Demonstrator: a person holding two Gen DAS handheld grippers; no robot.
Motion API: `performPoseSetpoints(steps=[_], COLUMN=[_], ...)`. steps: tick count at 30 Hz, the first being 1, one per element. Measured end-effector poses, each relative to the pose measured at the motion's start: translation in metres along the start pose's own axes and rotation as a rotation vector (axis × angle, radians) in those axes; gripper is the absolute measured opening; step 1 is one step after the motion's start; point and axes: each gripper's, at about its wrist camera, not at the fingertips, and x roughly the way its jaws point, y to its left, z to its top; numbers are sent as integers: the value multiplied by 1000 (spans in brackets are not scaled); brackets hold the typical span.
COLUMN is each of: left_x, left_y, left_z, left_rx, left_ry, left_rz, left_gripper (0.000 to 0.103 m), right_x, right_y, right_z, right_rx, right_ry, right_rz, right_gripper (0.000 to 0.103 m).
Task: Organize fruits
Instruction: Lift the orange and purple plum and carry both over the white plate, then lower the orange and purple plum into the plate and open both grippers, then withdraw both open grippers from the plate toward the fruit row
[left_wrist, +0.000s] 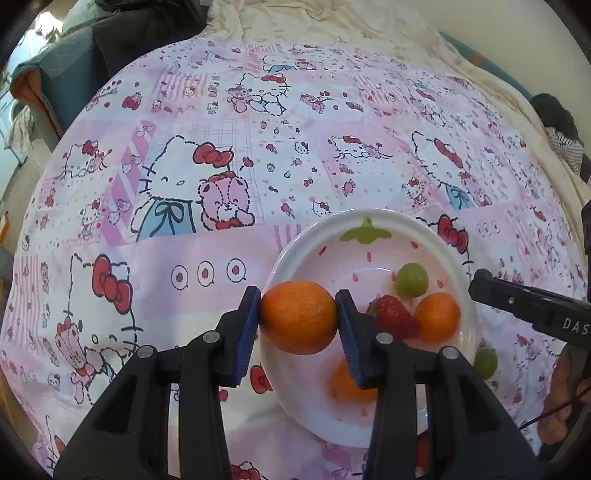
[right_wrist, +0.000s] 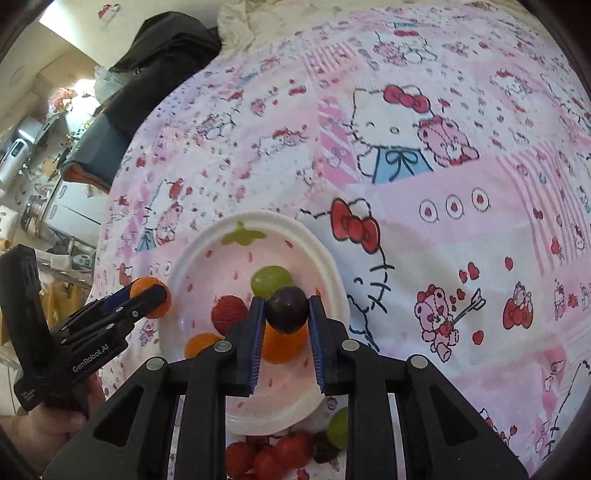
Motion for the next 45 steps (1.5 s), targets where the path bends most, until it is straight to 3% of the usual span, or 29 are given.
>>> performPoseSetpoints(steps=[21, 25, 28, 29, 30, 31, 33, 45], left_x=[9, 2, -4, -5, -6, -6, -6, -33], left_y=[-3, -3, -4, -4, -5, -5, -5, -5], left_z=[-6, -5, -4, -3, -3, -3, -3, -5], left_rx=[6, -3, -4, -5, -6, -5, -5, -22], left_ry=[47, 13, -8, -10, -13, -13, -9, -119], left_rz=[-4, -3, -6, -10, -12, -12, -22, 7], left_gripper=[39, 69, 77, 78, 78, 78, 79, 79], right_x=[15, 16, 17, 17, 17, 17, 12, -8], right_y=[-2, 1, 3, 4, 4, 4, 5, 23], right_z=[-4, -4, -4, -4, -4, -3, -4, 1], right_rx=[23, 23, 19, 16, 17, 23, 31, -61], right_ry=[50, 55, 59, 62, 63, 62, 26, -47], right_rz=[13, 26, 37, 39, 40, 37, 51, 32], right_gripper=[27, 28, 29, 31, 47, 73, 88, 89])
